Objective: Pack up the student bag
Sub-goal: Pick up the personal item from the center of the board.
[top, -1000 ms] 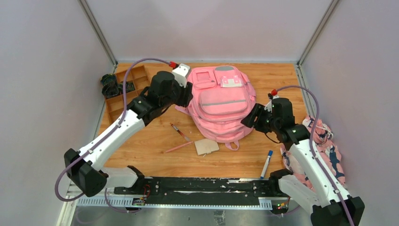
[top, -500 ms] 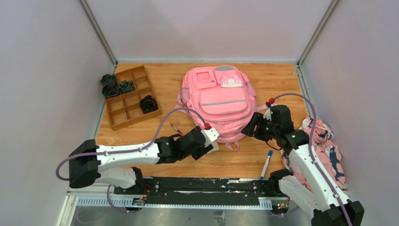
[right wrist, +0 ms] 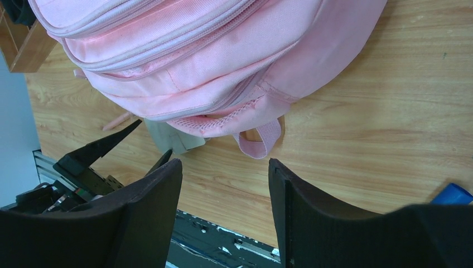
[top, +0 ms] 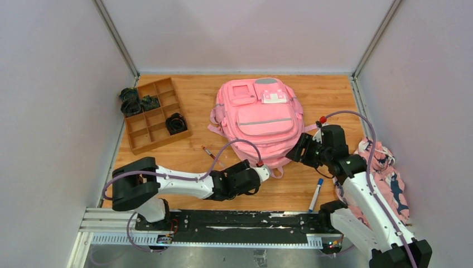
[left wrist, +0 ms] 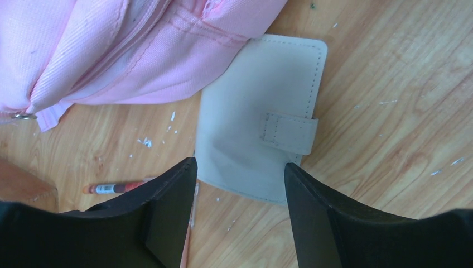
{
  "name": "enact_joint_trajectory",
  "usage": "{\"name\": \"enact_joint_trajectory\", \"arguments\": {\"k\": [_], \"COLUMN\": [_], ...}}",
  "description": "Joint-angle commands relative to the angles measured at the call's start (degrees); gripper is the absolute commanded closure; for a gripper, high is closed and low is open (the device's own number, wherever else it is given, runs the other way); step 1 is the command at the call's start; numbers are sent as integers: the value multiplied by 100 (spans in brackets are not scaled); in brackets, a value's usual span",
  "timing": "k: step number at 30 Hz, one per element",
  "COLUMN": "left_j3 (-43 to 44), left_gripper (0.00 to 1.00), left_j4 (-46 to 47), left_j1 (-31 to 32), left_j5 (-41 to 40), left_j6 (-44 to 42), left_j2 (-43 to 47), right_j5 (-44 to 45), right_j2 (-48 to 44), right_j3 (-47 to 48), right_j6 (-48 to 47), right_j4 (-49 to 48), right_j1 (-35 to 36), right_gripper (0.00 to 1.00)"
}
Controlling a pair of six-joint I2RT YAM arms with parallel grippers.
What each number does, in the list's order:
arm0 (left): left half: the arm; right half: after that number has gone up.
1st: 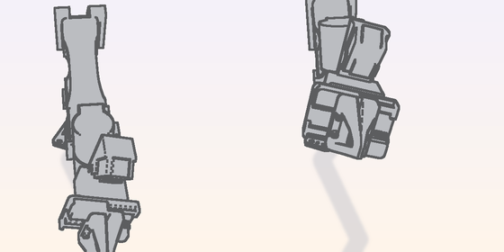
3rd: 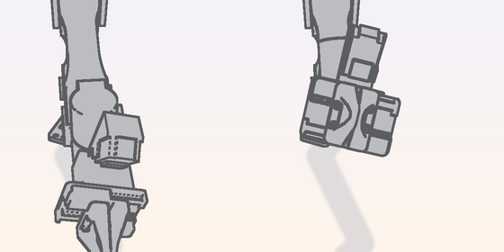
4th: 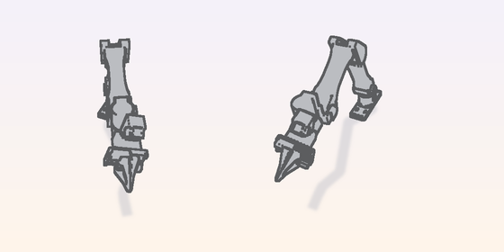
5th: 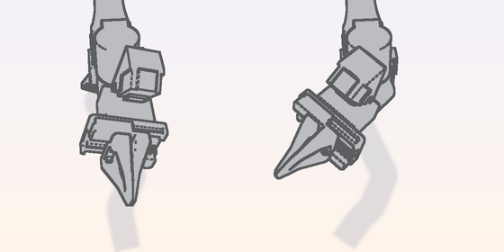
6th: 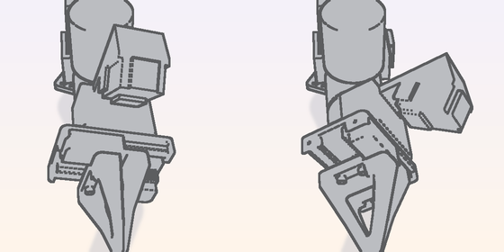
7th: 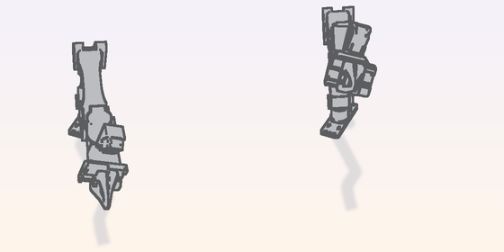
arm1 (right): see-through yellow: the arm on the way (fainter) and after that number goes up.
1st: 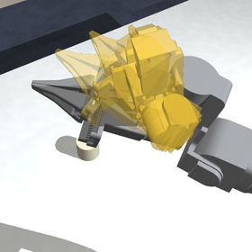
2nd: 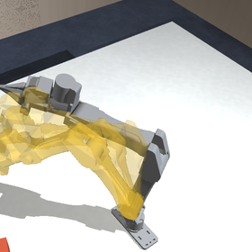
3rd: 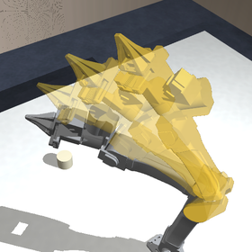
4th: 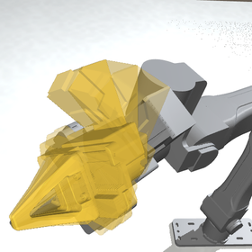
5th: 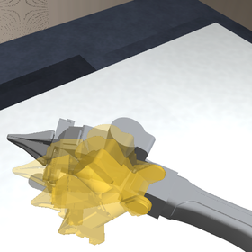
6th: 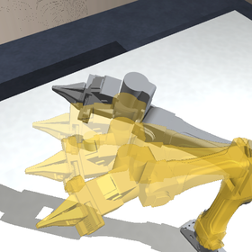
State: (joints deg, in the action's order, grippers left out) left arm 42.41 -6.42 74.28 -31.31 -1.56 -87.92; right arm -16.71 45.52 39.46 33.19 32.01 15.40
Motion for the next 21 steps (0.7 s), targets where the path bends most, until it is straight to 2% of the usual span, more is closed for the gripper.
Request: {"name": "enact_joint_trajectory", "arguments": {"k": [1, 6, 12, 14, 17, 21], "left_j3": [165, 320, 372, 427, 229, -272], "left_gripper": [35, 36, 34, 34, 34, 28], "left_j4": [387, -54, -406, -626, -689, -383], "left_j1": [92, 104, 96, 49, -399, -1187], "left_j5": [-53, -6, 477, 620, 1024, 1327], "left_j6": [52, 424, 800, 955, 1350, 1844], "left_j2": [-269, -238, 382, 601, 1252, 2092], "right_j5": [36, 32, 2, -274, -605, -595], "right_j2": [-71, -77, -177, -278, -643, -1326], "right_j3": [-31, -18, -135, -318, -987, -2250], "right_j6": [65, 80, 180, 373, 1098, 2604], "right_j4": [25, 33, 118, 142, -325, -1778], "right_j1": [-45, -46, -46, -41, 154, 727], "right_gripper": [37, 37, 37, 37, 37, 34]}}
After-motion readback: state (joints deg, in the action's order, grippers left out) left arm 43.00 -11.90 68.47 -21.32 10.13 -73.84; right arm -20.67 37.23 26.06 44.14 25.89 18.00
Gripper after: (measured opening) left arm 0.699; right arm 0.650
